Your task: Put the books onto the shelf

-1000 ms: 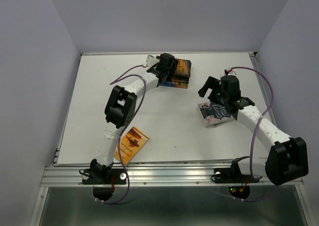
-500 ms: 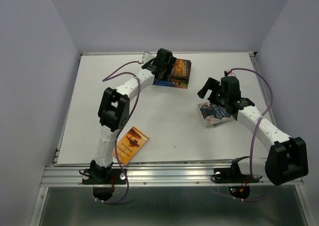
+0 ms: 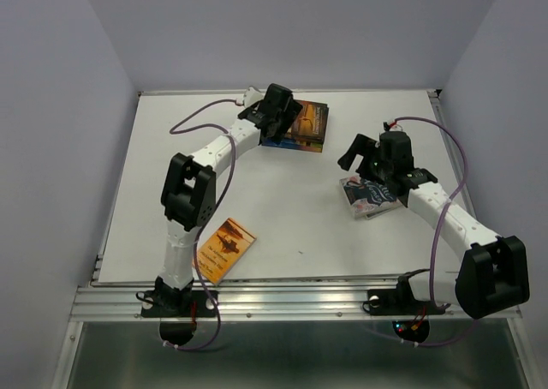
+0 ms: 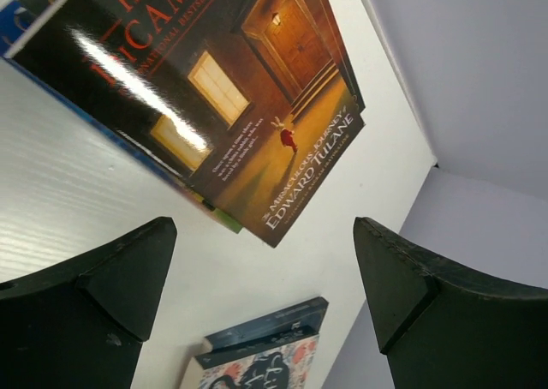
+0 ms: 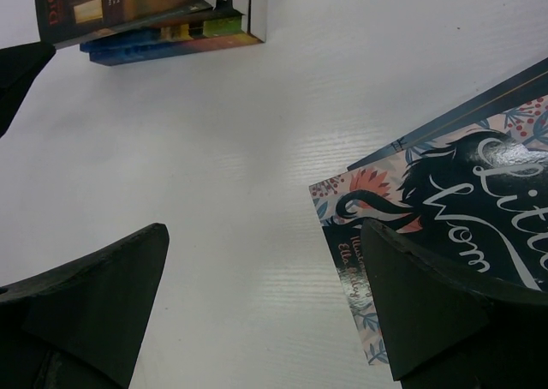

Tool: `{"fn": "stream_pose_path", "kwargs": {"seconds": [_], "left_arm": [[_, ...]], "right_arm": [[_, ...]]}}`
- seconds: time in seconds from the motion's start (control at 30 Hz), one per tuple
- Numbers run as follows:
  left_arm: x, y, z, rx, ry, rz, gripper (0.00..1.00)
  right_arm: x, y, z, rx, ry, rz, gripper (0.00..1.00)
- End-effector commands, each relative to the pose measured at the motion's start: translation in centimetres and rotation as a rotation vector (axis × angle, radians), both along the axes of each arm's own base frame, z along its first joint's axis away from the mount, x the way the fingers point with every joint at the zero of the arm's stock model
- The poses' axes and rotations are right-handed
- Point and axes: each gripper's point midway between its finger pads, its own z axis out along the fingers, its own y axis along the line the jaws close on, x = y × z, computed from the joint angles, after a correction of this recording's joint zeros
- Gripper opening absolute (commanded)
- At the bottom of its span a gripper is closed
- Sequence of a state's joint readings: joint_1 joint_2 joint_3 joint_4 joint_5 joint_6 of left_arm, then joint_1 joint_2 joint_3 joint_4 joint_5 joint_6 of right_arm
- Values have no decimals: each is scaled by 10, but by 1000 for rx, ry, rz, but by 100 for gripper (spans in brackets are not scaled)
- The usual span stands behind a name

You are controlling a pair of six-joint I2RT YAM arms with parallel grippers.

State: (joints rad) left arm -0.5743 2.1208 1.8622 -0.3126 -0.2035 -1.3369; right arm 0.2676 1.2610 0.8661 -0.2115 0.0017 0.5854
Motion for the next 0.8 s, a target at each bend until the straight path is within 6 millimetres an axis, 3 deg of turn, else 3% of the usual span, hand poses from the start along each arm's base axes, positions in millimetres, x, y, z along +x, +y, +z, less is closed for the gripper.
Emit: {"fn": "stream_pose_path", "kwargs": {"seconds": [0.0,0.1,0.33,0.5,0.63,0.77], "left_arm": [[-12,25,55,85,-121,-40,98],[-17,31,38,104,-112,-62,99],[-1,12,0,82,-43,-133,99],[29,22,10,94,-79,-108,99],[38,35,13,118,-95,-81,99],[35,32,14,123,-98,-120,99]], "right_arm": [[1,0,5,-9,-27,26,100],[2,-2,0,-24,-18,20,100],[6,-4,-3,-37,-6,23,100],[7,-12,-1,-75,-13,4,100],[9,-20,4,-90,-28,-25,100],[11,-19,3,-92,-25,-22,100]]}}
